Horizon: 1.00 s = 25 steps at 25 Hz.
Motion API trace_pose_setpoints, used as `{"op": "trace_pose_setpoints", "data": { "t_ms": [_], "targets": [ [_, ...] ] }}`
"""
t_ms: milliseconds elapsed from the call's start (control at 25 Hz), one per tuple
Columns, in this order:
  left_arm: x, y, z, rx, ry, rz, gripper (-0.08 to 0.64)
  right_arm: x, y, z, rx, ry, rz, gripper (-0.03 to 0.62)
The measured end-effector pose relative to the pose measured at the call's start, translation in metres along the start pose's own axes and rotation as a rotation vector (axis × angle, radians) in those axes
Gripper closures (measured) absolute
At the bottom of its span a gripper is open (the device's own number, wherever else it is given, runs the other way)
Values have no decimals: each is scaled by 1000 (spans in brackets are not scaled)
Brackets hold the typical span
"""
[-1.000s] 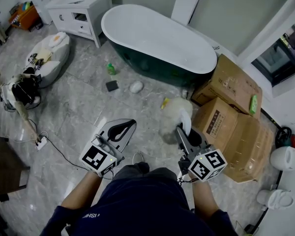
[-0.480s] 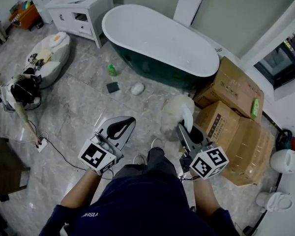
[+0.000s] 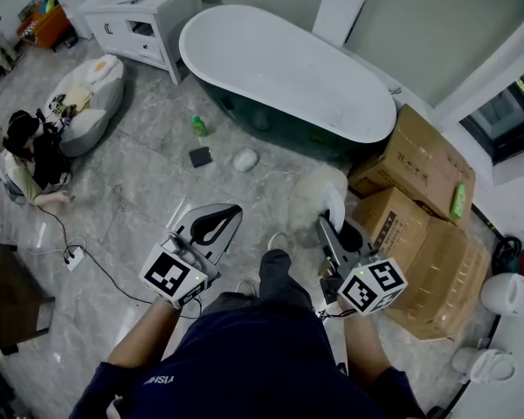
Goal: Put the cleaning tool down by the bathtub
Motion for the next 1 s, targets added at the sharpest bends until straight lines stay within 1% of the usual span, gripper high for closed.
{"op": "trace_pose_setpoints", "data": {
  "t_ms": [200,400,720,1000],
  "targets": [
    [-4,30,27,-22,15,-9,528,-13,-26,33,-13,14,12,505],
    [-9,59,65,-54,17,-39,528,-24,-59,68,-32,44,20,505],
    [-12,111,131,-95,52,-66,528,-46,-120,130,-55,102,33,505],
    [-11,148,182,-122,86,-78,528,-63,-166,177,-79,129,40,505]
  ]
}}
Point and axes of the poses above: the fingertips, and each gripper's own axes: z forward along the fingers, y to its left, x out of its underside, the point moved 1 cm from there along -z, backward along the fingers, and after that the axes turned 10 degrees about x, right-handed, at the moved point
